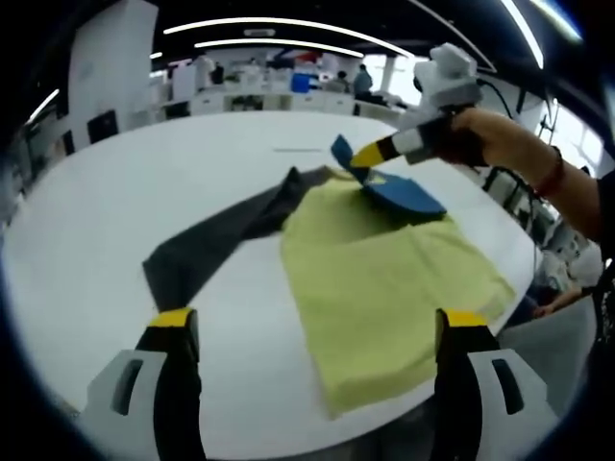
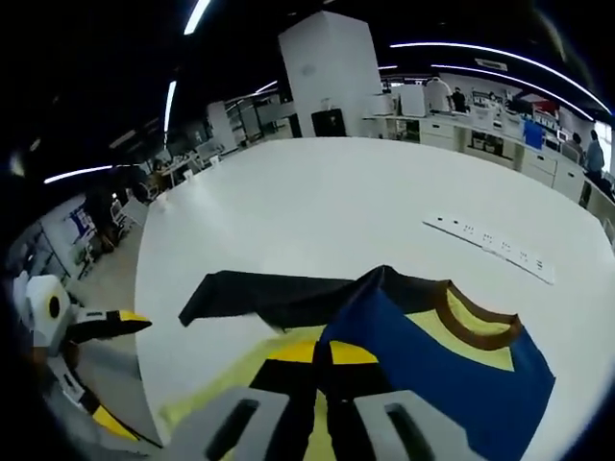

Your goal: Fold the garment on the visible template until the final outline fits inside the template.

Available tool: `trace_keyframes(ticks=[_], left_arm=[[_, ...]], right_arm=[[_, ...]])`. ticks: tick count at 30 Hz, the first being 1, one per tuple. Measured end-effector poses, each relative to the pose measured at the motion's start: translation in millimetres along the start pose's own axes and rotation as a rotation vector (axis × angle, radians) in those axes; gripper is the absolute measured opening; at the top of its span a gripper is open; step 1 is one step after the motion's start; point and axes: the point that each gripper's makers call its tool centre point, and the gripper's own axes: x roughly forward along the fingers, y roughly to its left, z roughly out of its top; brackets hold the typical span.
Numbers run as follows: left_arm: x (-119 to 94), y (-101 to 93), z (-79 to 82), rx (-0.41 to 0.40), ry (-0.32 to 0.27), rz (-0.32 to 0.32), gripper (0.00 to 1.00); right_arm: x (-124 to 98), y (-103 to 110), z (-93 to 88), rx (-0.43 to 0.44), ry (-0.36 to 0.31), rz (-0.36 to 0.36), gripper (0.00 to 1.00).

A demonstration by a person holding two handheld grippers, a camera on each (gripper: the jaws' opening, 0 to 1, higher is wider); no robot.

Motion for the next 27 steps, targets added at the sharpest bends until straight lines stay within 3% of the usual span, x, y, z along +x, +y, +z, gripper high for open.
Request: trace_keyframes(ticks=[11,18,21,22,23,27], left_arm=[[0.1,0.5,-3.0,-0.007,0.004,0.001,0.99],[2.0,-0.4,2.0,0.01,0.002,-0.008,0.99],[2.7,-0.9,4.4,0.006,-0.006,-0.008,0.99],[2.9,-1.5,4.5,0.005,-0.007,-0.01,0.99],[3.0,-1.9,4.2,0.005,-0.006,-0.011,0.99],[3.1,-1.4,1.3,0.002,0.001,-0.009,0.98]], right_arm=[[14.4,3.4,-9.5,-0.043,0.018,-0.002,0.0],[30.1,2.2,-21.4,0.004,0.017,0.008,0.0],[38.6,12.5,-27.3,-0.02,0.021,0.083,0.0],[39.9,21.0,-29.1,0.053,0.024,0.132,0.0],[40.2,22.5,-29.0,0.071,0.022,0.145,0.0],[39.4,18.7,-32.1,0.034,0.035,0.12,0.01]])
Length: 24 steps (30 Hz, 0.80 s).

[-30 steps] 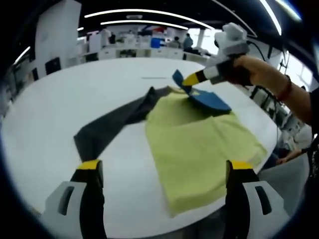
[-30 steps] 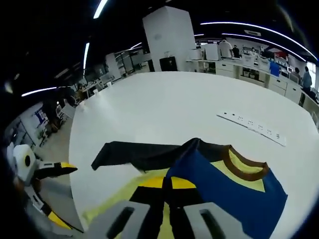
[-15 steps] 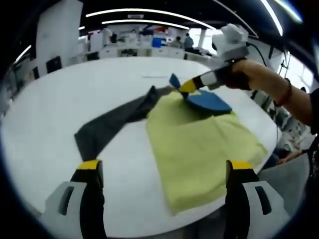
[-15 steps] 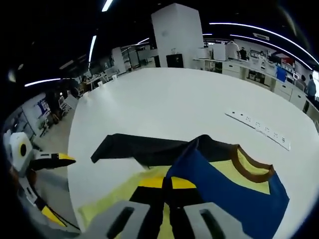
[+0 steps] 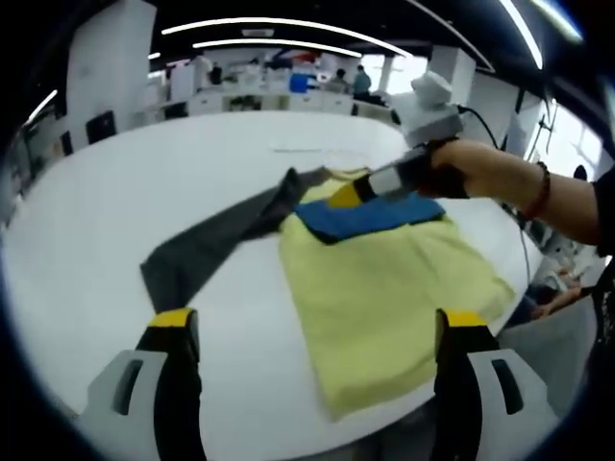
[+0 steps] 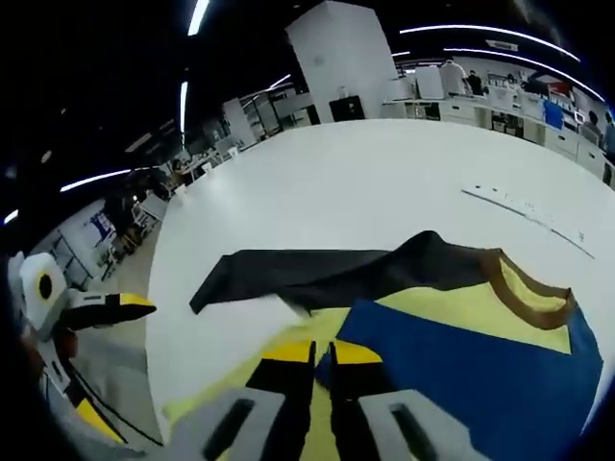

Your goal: Fold the garment on the visible template until the final outline fits inside the template.

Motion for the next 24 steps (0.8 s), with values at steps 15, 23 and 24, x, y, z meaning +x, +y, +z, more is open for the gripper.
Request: trace_keyframes(ticks=[15,23,24], left_arm=[[-2.4,0.0,5.0,0.003,-0.016,0.012,0.99],[-4.3,-1.0,6.6,0.008,-0.022,0.013,0.99],[-4.4,-0.9,6.5,0.008,-0.021,0.013,0.99]], right_arm=[[-43.9,-65.6,-8.3,0.01,0.011,-0.242,0.44],[-74.8,-102.4,-18.4,0.033,0.0,-0.341,0.62],[-78.3,-105.7,-19.8,0.034,-0.001,-0.348,0.64]])
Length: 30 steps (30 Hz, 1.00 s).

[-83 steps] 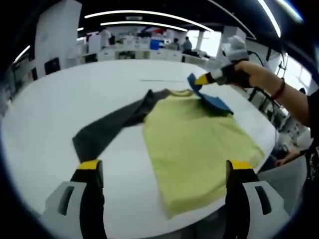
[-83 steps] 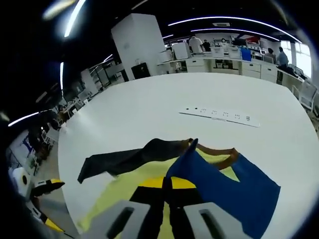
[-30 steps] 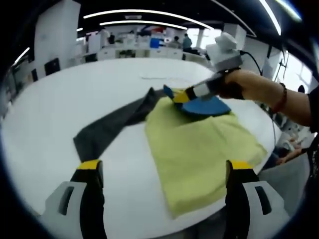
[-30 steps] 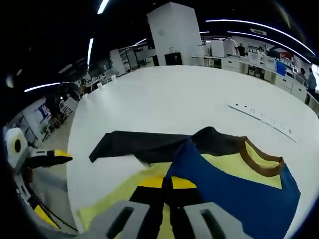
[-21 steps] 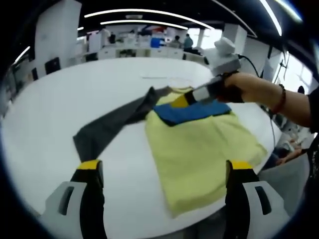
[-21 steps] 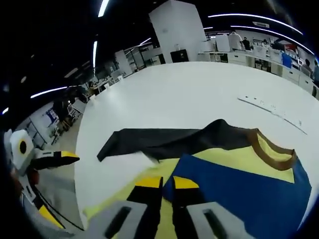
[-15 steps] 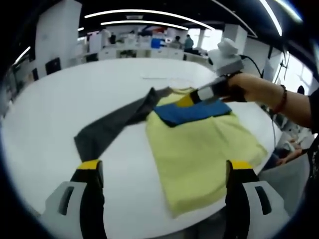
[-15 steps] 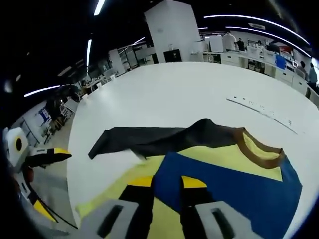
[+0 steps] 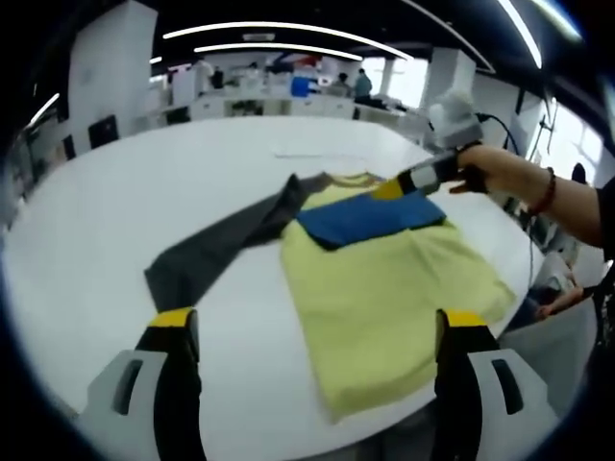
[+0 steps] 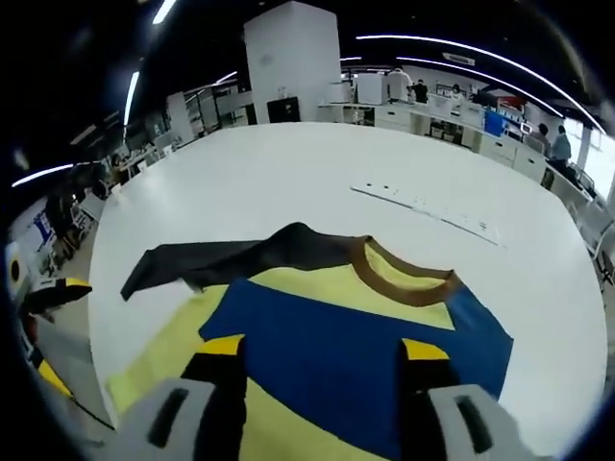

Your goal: Fold the garment on the visible template until the final outline fits inside the template.

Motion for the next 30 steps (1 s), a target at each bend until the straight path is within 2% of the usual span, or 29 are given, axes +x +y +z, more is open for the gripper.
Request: trace_keyframes(ticks=[8,18,30], left_arm=[[-1.3,1.4,-0.2,0.005,0.003,0.003,0.99],[-1.0,1.0,0.3,0.007,0.002,0.001,0.99],[2.4,-1.1,0.5,0.011,0.005,-0.006,0.99]], right_arm=[[-17.1,-34.5,-14.5,0.033,-0.002,-0.055,0.67],[-33.9,-66.1,-40.2,0.066,0.012,-0.102,0.65],[-50.5,-88.7,-64.7,0.111,0.025,-0.14,0.48]])
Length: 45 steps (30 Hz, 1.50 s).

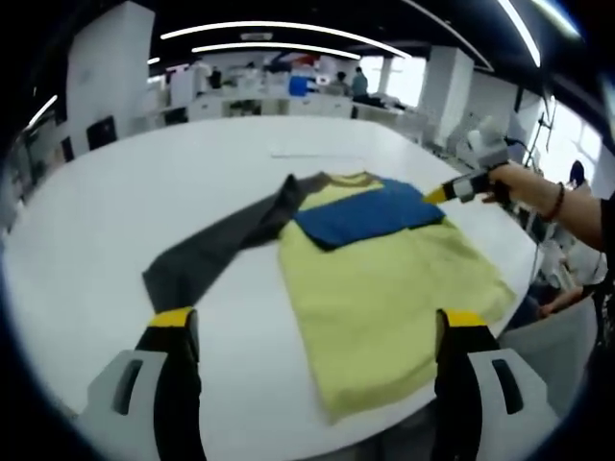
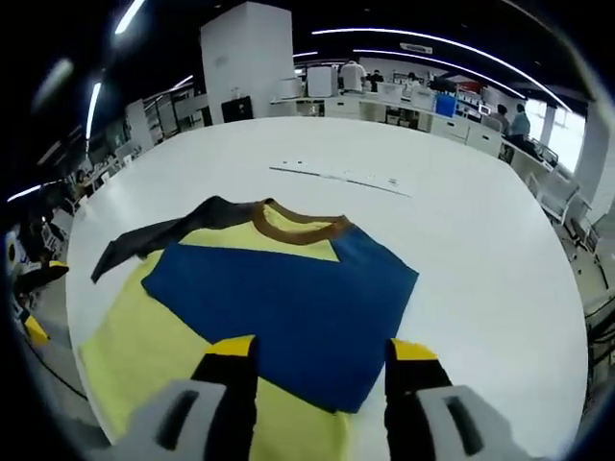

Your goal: Fold the garment on the visible template until the final outline fits inside the template.

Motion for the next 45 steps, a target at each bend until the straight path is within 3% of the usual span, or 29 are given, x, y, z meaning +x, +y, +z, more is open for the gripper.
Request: trace_keyframes(ticks=[9,22,37,45], left_arm=[[-0.4,0.5,-0.2,-0.005,-0.003,0.004,0.99],[-1.9,0.3,-3.9,-0.005,0.012,0.005,0.99],[-8.1,0.8,-6.9,-0.01,0.019,0.019,0.99],[-9.7,1.7,-9.7,-0.014,0.024,0.025,0.99]], right_arm=[[-4.5,-9.7,-20.0,0.031,0.028,-0.013,0.31],[-3.8,-20.4,-44.5,0.079,0.062,-0.042,0.17],[-0.6,-20.5,-56.1,0.098,0.091,-0.066,0.01],[-1.0,-25.2,-57.8,0.099,0.096,-0.062,0.0]])
